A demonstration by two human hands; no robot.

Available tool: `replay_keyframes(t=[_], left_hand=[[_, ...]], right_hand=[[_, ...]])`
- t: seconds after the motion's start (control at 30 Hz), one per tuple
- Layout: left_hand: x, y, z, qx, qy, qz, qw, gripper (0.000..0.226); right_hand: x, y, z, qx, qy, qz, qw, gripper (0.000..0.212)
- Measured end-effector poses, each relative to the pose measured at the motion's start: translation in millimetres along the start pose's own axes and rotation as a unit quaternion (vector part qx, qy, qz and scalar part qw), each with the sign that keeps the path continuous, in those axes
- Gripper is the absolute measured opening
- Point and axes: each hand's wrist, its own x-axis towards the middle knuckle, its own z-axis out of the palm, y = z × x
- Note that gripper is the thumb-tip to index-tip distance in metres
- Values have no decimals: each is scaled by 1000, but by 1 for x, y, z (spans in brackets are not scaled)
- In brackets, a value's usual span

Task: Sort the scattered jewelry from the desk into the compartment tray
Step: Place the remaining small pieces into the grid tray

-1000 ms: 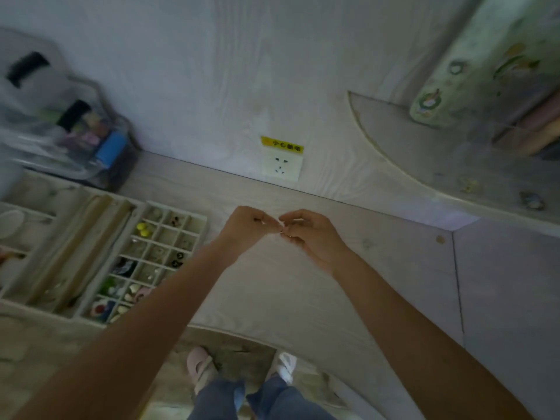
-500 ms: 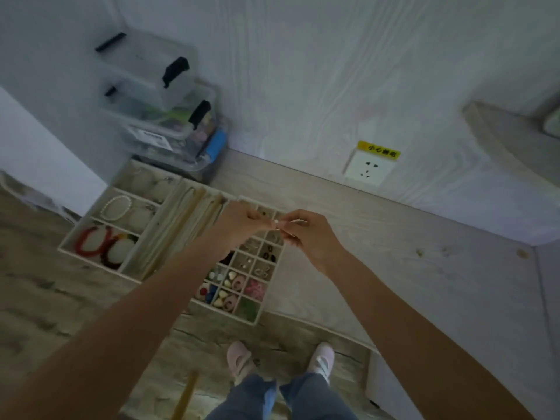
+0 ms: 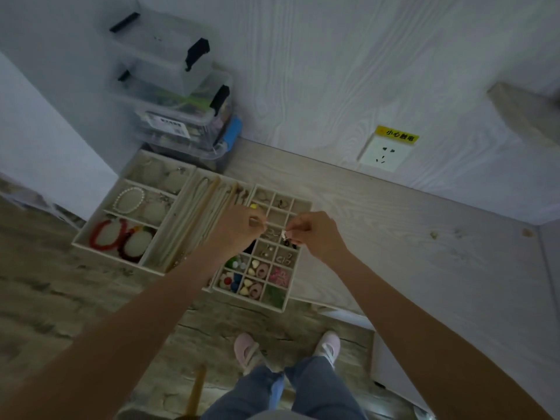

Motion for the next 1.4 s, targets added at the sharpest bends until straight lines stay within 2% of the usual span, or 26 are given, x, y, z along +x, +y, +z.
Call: replay_keyframes(t=[0.1, 0.23, 0.47, 0.63, 0.8, 0.9, 1.2, 1.27, 1.4], left_hand=[[-7, -11, 2, 103, 7, 29, 994, 38], [-8, -25, 5, 167, 0, 12, 986, 52], [-3, -37, 6, 206, 2, -5, 978, 54], [-2, -40, 9, 231, 9, -15, 973, 54], [-3, -38, 9, 217, 7, -31, 976, 50], [-5, -35, 9, 203, 5, -35, 979, 50], [-11, -28, 7, 207, 8, -29, 978, 46], [-11, -27, 6, 205, 9, -26, 978, 45], [-12, -26, 3, 204, 11, -20, 979, 47]], right_hand=[[-1, 6, 5, -80, -25, -14, 996, 5], [0, 9, 14, -174, -56, -43, 982, 8], [-5, 8, 31, -373, -52, -72, 923, 16], [-16, 5, 35, -441, -26, -120, 889, 23], [-24, 5, 39, -439, -30, -132, 889, 21], [-24, 12, 42, -403, -5, -111, 908, 16], [-28, 23, 49, -394, 40, -127, 909, 16], [-28, 26, 49, -376, 47, -132, 916, 20], [-23, 24, 37, -327, 49, -126, 935, 15]])
